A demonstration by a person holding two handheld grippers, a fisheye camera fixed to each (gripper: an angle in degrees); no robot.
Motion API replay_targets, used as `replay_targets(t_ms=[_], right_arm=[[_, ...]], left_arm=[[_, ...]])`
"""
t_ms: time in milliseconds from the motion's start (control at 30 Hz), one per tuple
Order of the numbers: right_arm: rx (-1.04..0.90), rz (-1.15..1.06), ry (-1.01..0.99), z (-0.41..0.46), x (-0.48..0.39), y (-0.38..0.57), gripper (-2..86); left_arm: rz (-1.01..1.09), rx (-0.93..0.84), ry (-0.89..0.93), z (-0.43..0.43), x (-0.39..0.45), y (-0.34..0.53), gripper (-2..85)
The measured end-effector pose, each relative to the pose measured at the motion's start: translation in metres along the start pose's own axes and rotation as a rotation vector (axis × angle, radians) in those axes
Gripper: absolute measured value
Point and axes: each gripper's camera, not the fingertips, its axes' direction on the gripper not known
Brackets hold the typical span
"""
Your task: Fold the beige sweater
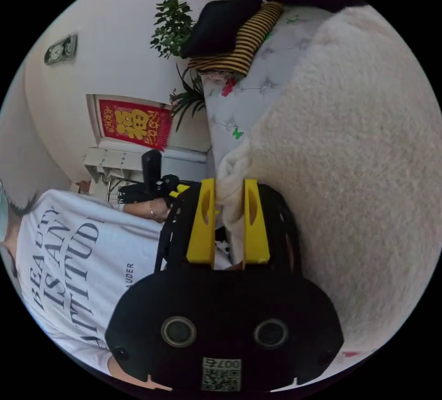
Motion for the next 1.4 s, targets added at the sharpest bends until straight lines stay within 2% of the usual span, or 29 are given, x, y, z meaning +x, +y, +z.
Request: replay_targets(t_ms=[67, 167, 233, 267, 333, 433, 500, 567, 700, 1000, 1067, 1200, 1333, 1400], right_arm=[[0.101, -0.070, -0.012, -0.031, -0.021, 0.013, 9.9], [0.405, -0.086, -0.021, -0.111, -0.035, 0.065, 11.2], [0.628, 0.073, 0.133, -0.164, -0.011, 0.122, 12.5], [0.671, 0.137, 0.170, -0.173, 0.000, 0.137, 12.8], [0.782, 0.338, 0.105, -0.194, 0.050, 0.181, 13.9], [0.789, 0.393, -0.031, -0.185, 0.087, 0.187, 14.6], [0.718, 0.406, -0.023, -0.171, 0.102, 0.173, 14.7], [0.737, 0.406, -0.072, -0.163, 0.118, 0.169, 14.4], [0.785, 0.421, -0.183, -0.178, 0.140, 0.189, 13.4], [0.920, 0.446, -0.144, -0.201, 0.132, 0.295, 13.3], [0.977, 0.459, -0.096, -0.218, 0.130, 0.323, 13.4], [1.146, 0.584, 0.254, -0.298, 0.127, 0.396, 13.6], [1.134, 0.755, 0.692, -0.387, 0.142, 0.438, 14.0], [1.121, 0.809, 0.808, -0.427, 0.161, 0.451, 14.3]], left_arm=[[-0.079, 0.066, 0.025, -0.019, -0.024, -0.002, 8.3], [-0.095, 0.193, 0.032, -0.052, -0.045, -0.017, 10.1], [-0.061, 0.230, 0.059, -0.067, -0.058, -0.043, 12.9], [-0.053, 0.228, 0.079, -0.068, -0.062, -0.052, 13.6], [-0.013, 0.195, 0.166, -0.061, -0.078, -0.089, 16.1], [0.053, 0.063, 0.233, -0.031, -0.084, -0.137, 17.6], [0.085, -0.040, 0.260, -0.004, -0.083, -0.160, 17.2], [0.102, -0.150, 0.316, 0.026, -0.080, -0.175, 16.1], [0.180, -0.205, 0.270, 0.047, -0.059, -0.184, 13.4], [0.314, -0.356, 0.180, 0.113, 0.008, -0.163, 12.7], [0.319, -0.369, 0.170, 0.126, 0.018, -0.164, 12.7], [0.302, -0.404, 0.129, 0.144, 0.023, -0.170, 12.8], [0.286, -0.431, 0.096, 0.158, 0.024, -0.174, 12.7], [0.280, -0.443, 0.070, 0.165, 0.027, -0.176, 12.7]])
